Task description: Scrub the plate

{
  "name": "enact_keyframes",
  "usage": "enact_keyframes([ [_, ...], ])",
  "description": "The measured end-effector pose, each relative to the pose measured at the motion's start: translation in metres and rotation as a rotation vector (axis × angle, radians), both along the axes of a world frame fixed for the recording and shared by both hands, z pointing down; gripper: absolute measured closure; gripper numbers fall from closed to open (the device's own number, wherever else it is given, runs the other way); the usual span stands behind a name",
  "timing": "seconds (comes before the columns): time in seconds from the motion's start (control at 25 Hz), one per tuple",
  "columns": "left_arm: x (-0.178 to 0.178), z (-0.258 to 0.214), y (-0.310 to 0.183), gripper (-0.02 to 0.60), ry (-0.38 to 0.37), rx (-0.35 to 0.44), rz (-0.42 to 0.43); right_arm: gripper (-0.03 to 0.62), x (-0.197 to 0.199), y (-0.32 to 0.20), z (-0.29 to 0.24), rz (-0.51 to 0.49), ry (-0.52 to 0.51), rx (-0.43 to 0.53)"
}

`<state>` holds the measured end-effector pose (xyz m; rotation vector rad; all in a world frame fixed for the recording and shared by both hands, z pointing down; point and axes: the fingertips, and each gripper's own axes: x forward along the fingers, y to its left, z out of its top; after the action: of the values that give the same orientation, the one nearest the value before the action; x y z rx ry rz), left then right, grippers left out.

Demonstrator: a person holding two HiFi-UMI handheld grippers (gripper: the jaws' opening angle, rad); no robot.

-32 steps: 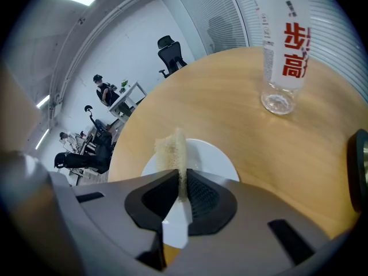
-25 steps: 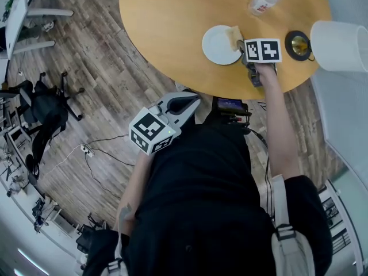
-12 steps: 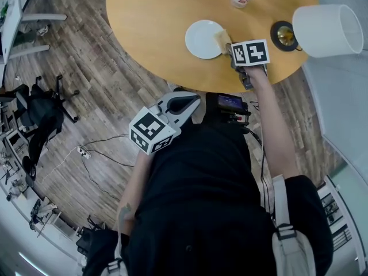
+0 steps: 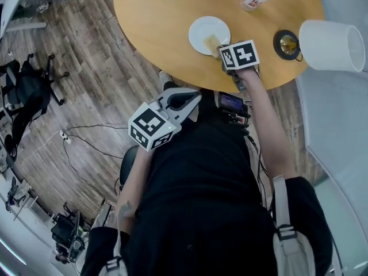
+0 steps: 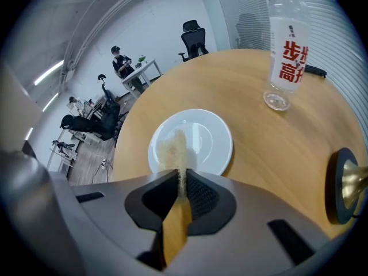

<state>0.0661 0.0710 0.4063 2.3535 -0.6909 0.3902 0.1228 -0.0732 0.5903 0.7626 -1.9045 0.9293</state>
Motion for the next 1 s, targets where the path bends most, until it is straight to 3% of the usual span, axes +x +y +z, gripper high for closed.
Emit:
enact_keyframes([
  [0.24,-0.019,0.001,0.001,0.574,-0.002,-0.006,-0.066,0.56,-0.036,-0.004,0.001,-0.079,-0.005,0.002],
  [0.48,-0.038,0.005,0.004,0.573,-0.01,-0.021,-0.074,0.56,-0.048,-0.005,0.006,-0.045,-0.023,0.003],
  [1.0,-0.082,0.011,-0.018,0.573,-0.006,-0.037,0.028,0.56,0.019,-0.044,0.009,0.231,-0.013,-0.001],
])
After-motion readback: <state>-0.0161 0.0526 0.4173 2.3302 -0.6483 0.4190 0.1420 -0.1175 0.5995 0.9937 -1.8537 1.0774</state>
